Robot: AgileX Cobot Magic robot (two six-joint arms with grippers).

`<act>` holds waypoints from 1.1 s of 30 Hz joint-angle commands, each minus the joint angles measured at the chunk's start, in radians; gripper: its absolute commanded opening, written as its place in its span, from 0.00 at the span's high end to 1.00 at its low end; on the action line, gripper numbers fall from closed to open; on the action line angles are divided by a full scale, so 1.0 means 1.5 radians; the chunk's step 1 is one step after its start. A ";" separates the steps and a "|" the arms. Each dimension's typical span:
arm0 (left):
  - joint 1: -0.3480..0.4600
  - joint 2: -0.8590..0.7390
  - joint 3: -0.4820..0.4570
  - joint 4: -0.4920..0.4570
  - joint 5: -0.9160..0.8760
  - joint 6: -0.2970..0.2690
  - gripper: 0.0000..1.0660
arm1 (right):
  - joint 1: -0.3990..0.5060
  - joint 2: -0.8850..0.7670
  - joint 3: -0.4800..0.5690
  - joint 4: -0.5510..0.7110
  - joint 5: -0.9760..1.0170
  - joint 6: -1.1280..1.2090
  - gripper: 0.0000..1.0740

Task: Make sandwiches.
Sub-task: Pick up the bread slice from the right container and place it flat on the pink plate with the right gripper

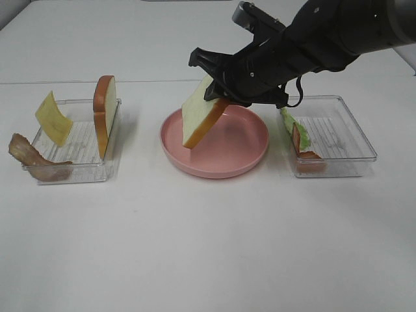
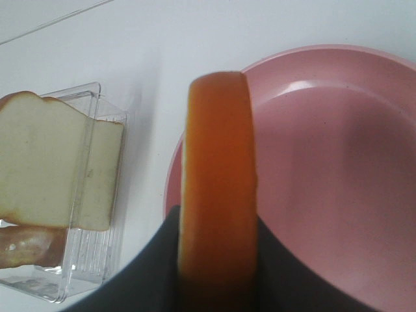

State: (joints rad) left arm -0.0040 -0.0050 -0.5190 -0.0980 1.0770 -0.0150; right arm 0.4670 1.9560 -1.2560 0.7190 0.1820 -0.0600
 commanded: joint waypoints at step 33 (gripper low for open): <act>0.001 -0.009 0.001 -0.004 -0.003 -0.001 0.13 | 0.038 0.077 -0.007 -0.046 -0.112 -0.036 0.13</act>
State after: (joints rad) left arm -0.0040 -0.0050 -0.5190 -0.0980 1.0770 -0.0150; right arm 0.5200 2.0740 -1.2570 0.6700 0.0270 -0.0920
